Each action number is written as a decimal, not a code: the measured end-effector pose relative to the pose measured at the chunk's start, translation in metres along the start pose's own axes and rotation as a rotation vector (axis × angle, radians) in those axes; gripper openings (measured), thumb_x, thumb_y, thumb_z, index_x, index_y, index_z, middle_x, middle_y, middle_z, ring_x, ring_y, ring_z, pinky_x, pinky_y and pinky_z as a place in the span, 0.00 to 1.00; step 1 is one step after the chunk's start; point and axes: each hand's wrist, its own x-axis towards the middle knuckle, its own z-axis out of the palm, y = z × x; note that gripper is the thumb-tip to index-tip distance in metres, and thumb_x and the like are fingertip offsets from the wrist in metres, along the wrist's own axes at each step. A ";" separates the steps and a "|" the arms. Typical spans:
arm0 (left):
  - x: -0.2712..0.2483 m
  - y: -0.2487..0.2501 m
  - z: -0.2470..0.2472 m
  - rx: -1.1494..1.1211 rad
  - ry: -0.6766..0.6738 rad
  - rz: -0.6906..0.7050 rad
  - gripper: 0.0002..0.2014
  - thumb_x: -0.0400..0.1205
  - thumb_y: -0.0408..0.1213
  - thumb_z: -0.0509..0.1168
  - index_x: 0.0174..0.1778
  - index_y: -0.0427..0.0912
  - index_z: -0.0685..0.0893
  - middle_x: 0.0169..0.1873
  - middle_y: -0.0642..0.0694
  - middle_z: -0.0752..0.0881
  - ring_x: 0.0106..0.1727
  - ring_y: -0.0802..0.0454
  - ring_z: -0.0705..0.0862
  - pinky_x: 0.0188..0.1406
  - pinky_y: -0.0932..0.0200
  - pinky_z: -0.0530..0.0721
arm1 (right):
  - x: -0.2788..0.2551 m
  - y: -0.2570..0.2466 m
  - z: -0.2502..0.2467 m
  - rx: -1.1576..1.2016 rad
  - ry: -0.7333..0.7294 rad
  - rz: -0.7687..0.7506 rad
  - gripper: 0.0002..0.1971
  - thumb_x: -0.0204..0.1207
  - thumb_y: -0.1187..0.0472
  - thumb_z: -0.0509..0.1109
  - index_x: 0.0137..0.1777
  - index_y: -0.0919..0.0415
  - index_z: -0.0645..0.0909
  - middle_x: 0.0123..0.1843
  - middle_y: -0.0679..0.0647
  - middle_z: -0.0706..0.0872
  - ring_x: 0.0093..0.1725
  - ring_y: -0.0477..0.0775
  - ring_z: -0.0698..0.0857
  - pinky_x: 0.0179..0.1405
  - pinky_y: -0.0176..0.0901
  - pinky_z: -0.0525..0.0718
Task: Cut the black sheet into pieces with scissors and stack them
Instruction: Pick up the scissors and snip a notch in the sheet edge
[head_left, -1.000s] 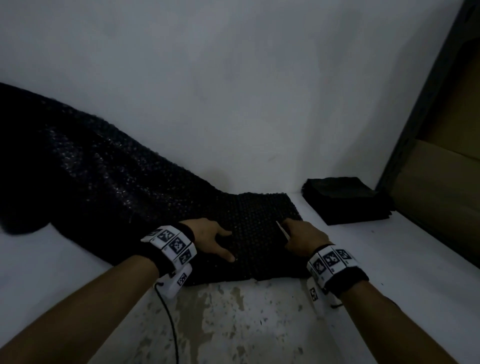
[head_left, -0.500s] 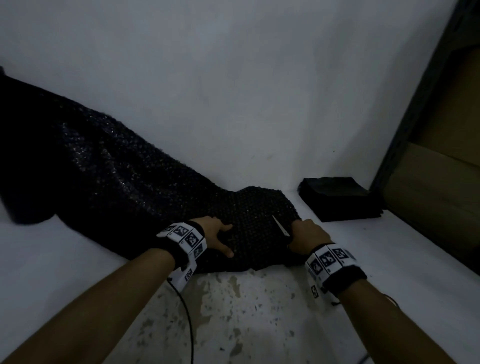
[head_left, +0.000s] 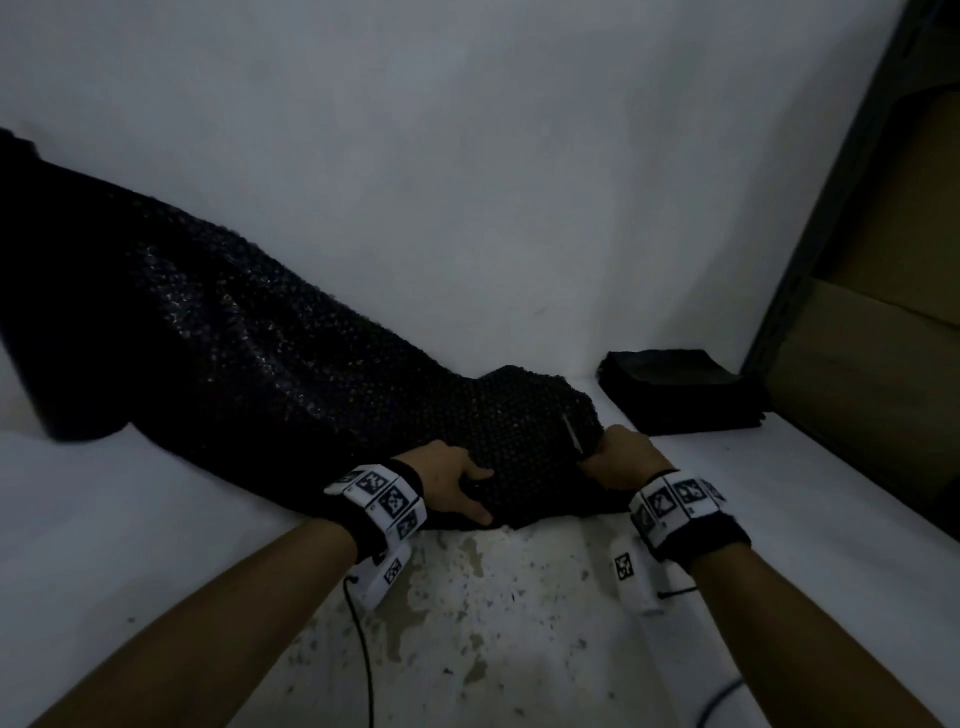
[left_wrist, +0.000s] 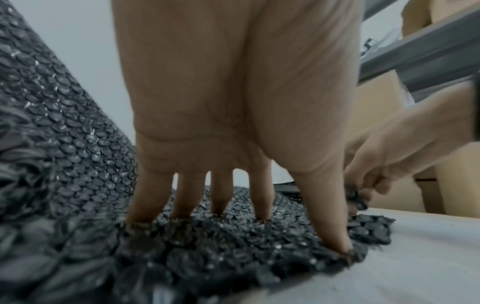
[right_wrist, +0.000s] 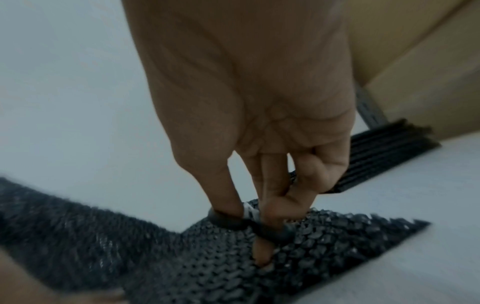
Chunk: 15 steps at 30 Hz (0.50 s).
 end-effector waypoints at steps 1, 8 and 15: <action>0.001 0.002 -0.001 -0.001 -0.002 -0.008 0.42 0.76 0.67 0.68 0.85 0.57 0.63 0.85 0.46 0.61 0.83 0.45 0.64 0.82 0.57 0.63 | -0.002 0.002 -0.005 0.073 -0.017 -0.007 0.15 0.79 0.51 0.73 0.41 0.65 0.82 0.40 0.57 0.85 0.39 0.52 0.81 0.29 0.36 0.75; 0.010 0.008 -0.008 -0.034 0.031 -0.025 0.43 0.74 0.66 0.71 0.84 0.56 0.68 0.83 0.47 0.67 0.80 0.46 0.69 0.78 0.60 0.67 | -0.024 0.005 -0.006 0.796 -0.331 -0.070 0.08 0.85 0.65 0.67 0.48 0.69 0.85 0.42 0.61 0.86 0.30 0.48 0.75 0.27 0.37 0.76; 0.004 0.001 -0.005 -0.045 0.012 0.011 0.40 0.72 0.65 0.74 0.81 0.62 0.71 0.85 0.51 0.63 0.83 0.47 0.64 0.81 0.58 0.63 | -0.026 0.011 0.007 0.551 -0.342 -0.108 0.13 0.84 0.55 0.71 0.52 0.67 0.87 0.40 0.56 0.89 0.29 0.46 0.79 0.31 0.38 0.79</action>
